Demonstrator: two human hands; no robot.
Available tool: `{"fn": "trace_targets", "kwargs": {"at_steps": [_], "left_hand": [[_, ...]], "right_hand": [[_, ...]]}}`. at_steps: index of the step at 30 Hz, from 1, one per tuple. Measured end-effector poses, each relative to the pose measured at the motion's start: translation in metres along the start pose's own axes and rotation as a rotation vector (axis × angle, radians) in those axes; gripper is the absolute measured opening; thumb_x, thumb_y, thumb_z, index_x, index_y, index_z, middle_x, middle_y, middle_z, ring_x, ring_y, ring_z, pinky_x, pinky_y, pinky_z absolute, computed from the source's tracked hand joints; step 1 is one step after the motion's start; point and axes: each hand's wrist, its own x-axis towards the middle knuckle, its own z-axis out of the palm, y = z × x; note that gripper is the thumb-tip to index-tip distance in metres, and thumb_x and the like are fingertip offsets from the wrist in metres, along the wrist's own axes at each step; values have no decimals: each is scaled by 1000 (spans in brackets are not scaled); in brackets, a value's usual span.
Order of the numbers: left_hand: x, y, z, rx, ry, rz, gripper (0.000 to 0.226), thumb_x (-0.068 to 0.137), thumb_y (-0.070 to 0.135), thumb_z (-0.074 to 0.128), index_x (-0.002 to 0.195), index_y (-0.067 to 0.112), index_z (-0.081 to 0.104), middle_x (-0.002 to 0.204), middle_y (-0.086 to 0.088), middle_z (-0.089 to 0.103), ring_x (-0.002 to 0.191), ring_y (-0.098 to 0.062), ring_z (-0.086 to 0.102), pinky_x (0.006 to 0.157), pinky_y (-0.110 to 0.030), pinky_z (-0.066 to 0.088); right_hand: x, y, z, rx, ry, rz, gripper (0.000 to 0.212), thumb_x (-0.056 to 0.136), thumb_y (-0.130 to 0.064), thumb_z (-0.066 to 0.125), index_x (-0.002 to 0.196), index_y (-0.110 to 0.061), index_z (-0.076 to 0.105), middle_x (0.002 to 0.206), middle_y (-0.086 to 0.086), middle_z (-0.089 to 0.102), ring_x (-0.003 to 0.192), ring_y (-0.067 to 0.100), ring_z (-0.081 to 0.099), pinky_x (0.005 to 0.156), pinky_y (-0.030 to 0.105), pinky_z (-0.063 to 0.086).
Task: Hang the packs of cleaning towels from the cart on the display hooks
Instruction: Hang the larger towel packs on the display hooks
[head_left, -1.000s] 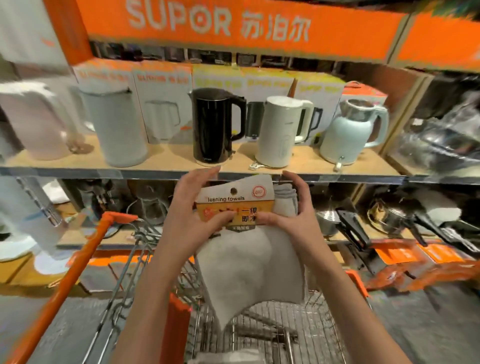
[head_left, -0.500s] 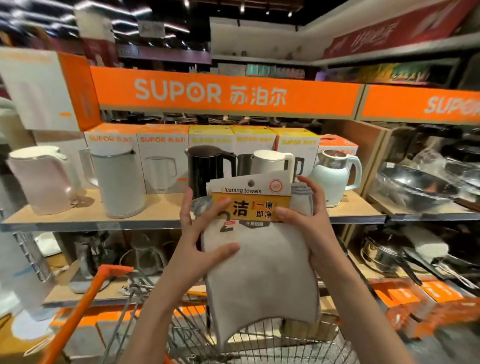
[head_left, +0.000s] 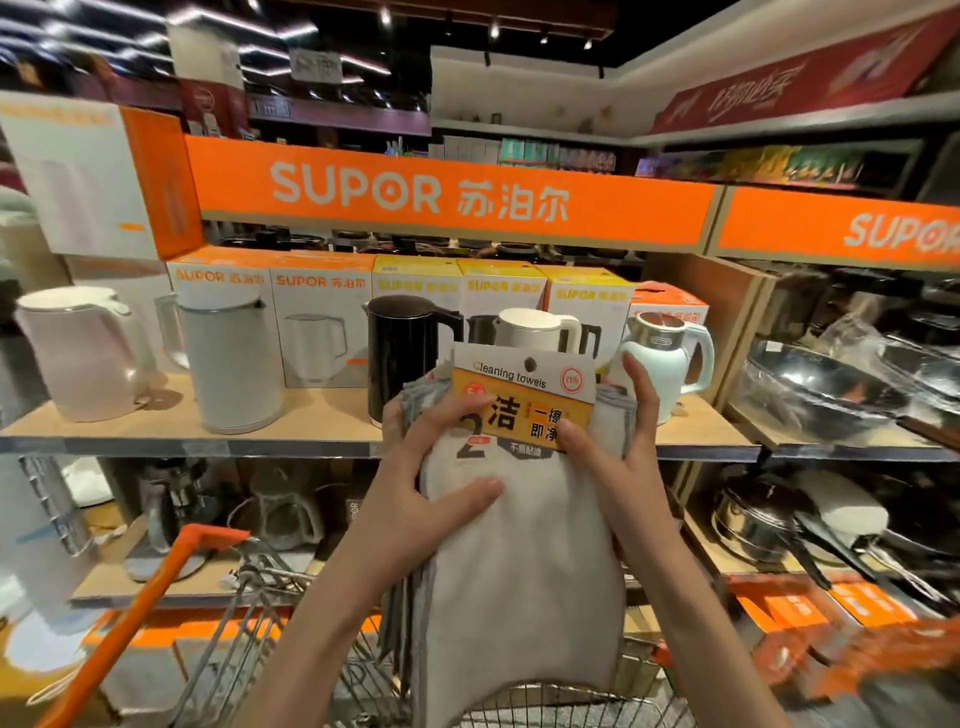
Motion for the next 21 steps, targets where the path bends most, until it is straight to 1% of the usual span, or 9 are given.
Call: {"fn": "trace_targets", "kwargs": {"at_steps": [2,5,8,11,13,15,16,19,21], "left_hand": [[-1,3,-1,9,-15,1,54,60,52,68,108,67,49,133,10,33,109,14,47,86,-3,42],[-5,4,-4,-7,-39,-12,52,60,53,68,106,68,49,133,12,31,109,15,47,87,-2,41],[-8,4,-8,-45,-46,8,52,61,51,69,107,66,50,133,10,33,108,14,48,85,-3,43],[-10,2,-15,-88,-59,35,54,66,38,74,106,67,50,128,13,35,104,18,49,79,0,42],[-14,-1,-23,-102,-77,62,56,69,32,73,106,67,50,125,22,34,105,21,46,77,2,41],[-17,-3,-34,-119,-99,77,56,69,32,73,107,66,50,119,34,34,108,20,45,79,0,42],[-18,-2,-40,-128,-113,86,56,69,34,73,107,66,50,116,39,35,109,19,45,81,-1,43],[-22,3,-54,-158,-156,124,55,67,35,74,106,66,51,114,41,35,108,17,47,83,-6,47],[-28,5,-60,-210,-206,146,54,68,31,74,105,64,53,112,42,36,105,19,48,79,-4,47]], "right_hand": [[-2,-3,-1,-18,-42,-9,63,78,-30,73,125,-55,38,131,-9,47,110,5,60,80,21,54],[-9,-9,0,-23,-61,14,58,78,-27,69,122,-50,41,125,-11,53,105,1,62,75,15,53],[-18,-20,4,-68,-21,39,57,73,-31,67,118,-54,41,126,-9,55,107,6,62,79,20,55],[-24,-30,13,-101,10,42,57,73,-30,67,121,-50,42,129,-4,54,108,8,62,82,23,55],[-32,-35,24,-125,44,36,58,73,-29,67,122,-48,42,132,1,52,111,13,60,90,29,54],[-42,-40,34,-130,83,45,58,74,-28,68,121,-50,44,133,3,52,113,16,60,93,36,53],[-46,-44,39,-130,104,50,58,73,-29,69,120,-52,45,132,3,53,113,17,60,93,39,53],[-61,-57,52,-164,169,46,57,75,-30,73,119,-55,47,128,-3,57,113,19,61,93,46,52],[-78,-66,59,-195,227,43,57,76,-30,75,119,-54,47,119,-14,62,106,15,64,83,38,57]]}}
